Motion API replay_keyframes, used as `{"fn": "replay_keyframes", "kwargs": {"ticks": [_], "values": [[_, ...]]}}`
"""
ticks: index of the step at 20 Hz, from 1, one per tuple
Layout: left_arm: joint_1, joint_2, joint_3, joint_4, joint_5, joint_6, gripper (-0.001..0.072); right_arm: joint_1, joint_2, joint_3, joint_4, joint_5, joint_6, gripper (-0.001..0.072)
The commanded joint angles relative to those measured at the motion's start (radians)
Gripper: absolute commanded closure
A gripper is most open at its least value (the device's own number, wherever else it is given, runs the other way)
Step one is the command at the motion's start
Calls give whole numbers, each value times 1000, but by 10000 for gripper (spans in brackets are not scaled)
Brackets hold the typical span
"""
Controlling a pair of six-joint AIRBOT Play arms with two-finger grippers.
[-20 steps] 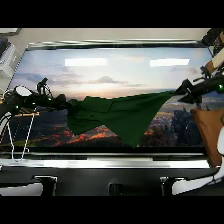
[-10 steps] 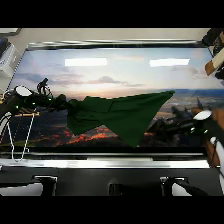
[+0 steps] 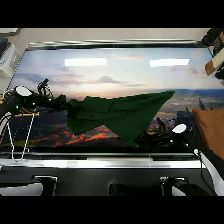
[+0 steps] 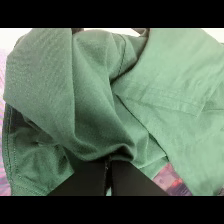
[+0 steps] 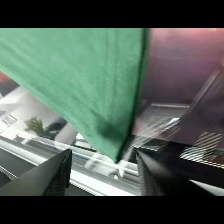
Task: Fold the clothes and pants, and hang the long-sleeved shirts on hangers.
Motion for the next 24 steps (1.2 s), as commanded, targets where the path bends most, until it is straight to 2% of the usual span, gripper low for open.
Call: {"fn": "replay_keyframes", "kwargs": {"ticks": [1,4,5,6,7,8,11,14,17,20,22,24], "values": [[0,-1,0,0,1,0,690,22,0,-8,11,-96,52,230],[0,-1,0,0,1,0,690,101,0,-8,40,-123,61,232],[0,-1,0,0,2,0,690,138,1,-8,39,-132,80,299],[0,-1,0,0,1,0,690,151,1,-7,41,-138,83,477],[0,-1,0,0,1,0,690,151,2,-7,57,-146,88,609],[0,0,0,0,1,0,690,151,11,-5,82,-161,85,681],[1,14,5,0,-35,1,690,140,62,58,119,-138,73,684],[16,78,93,-3,-137,23,691,25,127,269,126,-18,78,683],[79,192,351,-2,-166,24,691,-215,162,670,126,69,112,683],[177,312,709,31,-132,23,691,-463,162,1119,125,56,179,683],[232,388,893,98,-83,23,691,-603,162,1372,126,33,218,683],[272,502,941,172,40,-4,691,-700,163,1563,126,35,244,683]]}}
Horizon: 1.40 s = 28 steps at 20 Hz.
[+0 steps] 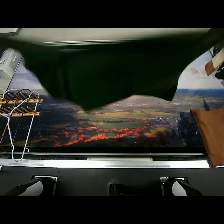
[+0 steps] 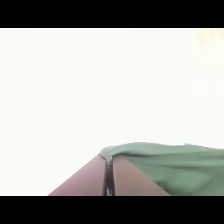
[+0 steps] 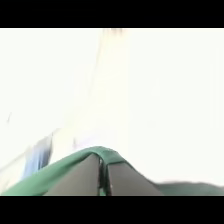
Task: Fold the clothes and pants, and hang the long-sleeved shirts on hangers.
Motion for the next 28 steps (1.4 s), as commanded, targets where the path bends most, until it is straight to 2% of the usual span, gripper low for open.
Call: {"fn": "replay_keyframes", "kwargs": {"ticks": [1,3,5,8,11,14,15,17,20,21,24,28], "values": [[77,181,144,152,183,-60,691,-186,11,365,-6,-15,66,683],[86,282,89,232,258,-123,691,-188,55,384,2,-75,73,682],[86,333,55,293,267,-177,691,-188,89,384,24,-116,73,682],[86,331,52,303,267,-182,691,-188,106,384,50,-133,80,682],[80,254,52,236,248,-174,691,-188,61,383,46,-9,129,683],[13,82,52,125,159,-51,691,-110,-40,339,20,217,143,683],[-27,11,52,126,117,-28,691,-19,-75,284,-38,270,140,682],[-101,-156,52,150,64,-12,691,218,-153,155,-277,291,138,682],[-167,-418,53,226,77,-17,691,465,-346,54,-683,191,170,681],[-177,-497,53,228,82,-34,691,492,-426,53,-734,150,211,682],[-203,-694,53,227,130,-109,692,497,-659,53,-736,-23,348,682],[-246,-828,53,227,248,-111,692,498,-830,53,-587,-290,351,681]]}}
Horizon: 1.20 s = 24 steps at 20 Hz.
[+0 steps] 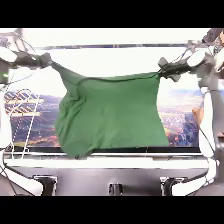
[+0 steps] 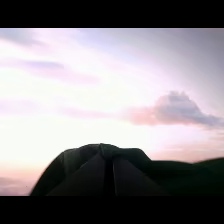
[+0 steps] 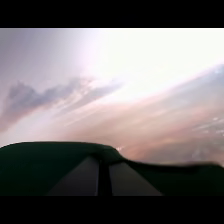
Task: Fold the clothes and pants, and hang the long-sleeved shirts on hangers.
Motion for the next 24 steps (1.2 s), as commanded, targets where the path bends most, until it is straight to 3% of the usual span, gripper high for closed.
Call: {"fn": "replay_keyframes", "kwargs": {"ticks": [1,5,6,8,9,12,15,16,17,19,24], "values": [[-38,-132,1,2,100,-18,692,18,-152,-6,82,-260,46,682],[-43,-166,1,2,138,-36,675,18,-188,-5,95,-370,89,668],[-42,-163,2,-1,132,-37,568,16,-185,-5,104,-360,88,546],[-26,-143,11,-20,81,-36,99,-14,-156,-5,127,-288,83,263],[-10,-119,11,-24,30,-36,59,-47,-128,-5,130,-229,71,217],[68,-30,11,-24,-187,10,59,-206,-10,-5,132,23,-144,212],[157,71,-25,-35,-362,19,62,-362,63,-9,134,445,-514,215],[184,112,-69,-71,-367,10,110,-411,68,-32,179,553,-551,215],[201,156,-125,-98,-368,16,109,-472,91,-100,290,568,-545,222],[222,259,-284,-109,-370,40,109,-552,119,-225,328,652,-573,221],[268,594,-861,-116,-274,39,107,-622,220,-597,252,564,-631,211]]}}
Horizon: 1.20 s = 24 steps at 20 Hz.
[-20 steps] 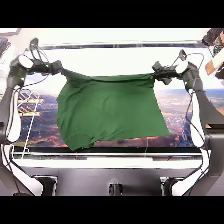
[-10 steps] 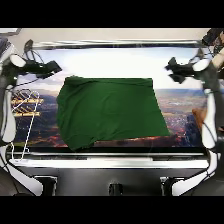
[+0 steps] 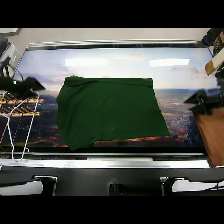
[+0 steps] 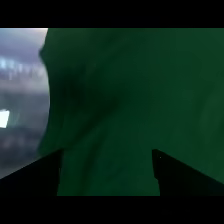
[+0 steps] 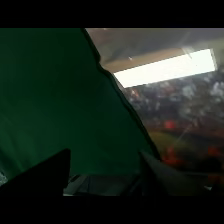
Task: Fold the clothes and pants, and hang the long-sleeved shirts on hangers.
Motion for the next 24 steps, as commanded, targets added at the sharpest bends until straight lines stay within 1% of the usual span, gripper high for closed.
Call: {"fn": "replay_keyframes", "kwargs": {"ticks": [1,4,7,9,12,17,18,21,22,24], "values": [[42,235,-378,-13,84,2,107,-42,61,-243,-43,-18,-69,211],[89,376,-597,-85,141,4,90,-42,63,-359,-66,-59,-105,211],[115,442,-692,-135,138,30,90,-42,63,-429,-69,-121,-149,212],[119,455,-711,-135,138,29,90,-42,63,-458,-87,-158,-154,212],[119,455,-712,-142,138,29,90,-41,63,-484,-66,-201,-172,213],[119,455,-715,-142,139,29,90,24,61,-504,-45,-217,-167,212],[119,455,-715,-142,139,29,90,50,61,-504,-45,-227,-162,213],[121,455,-717,-138,156,29,90,138,52,-504,-70,-255,-98,230],[121,455,-718,-137,167,29,90,160,48,-504,-77,-251,-88,267],[120,455,-728,-138,176,29,90,187,47,-504,-76,-251,-88,494]]}}
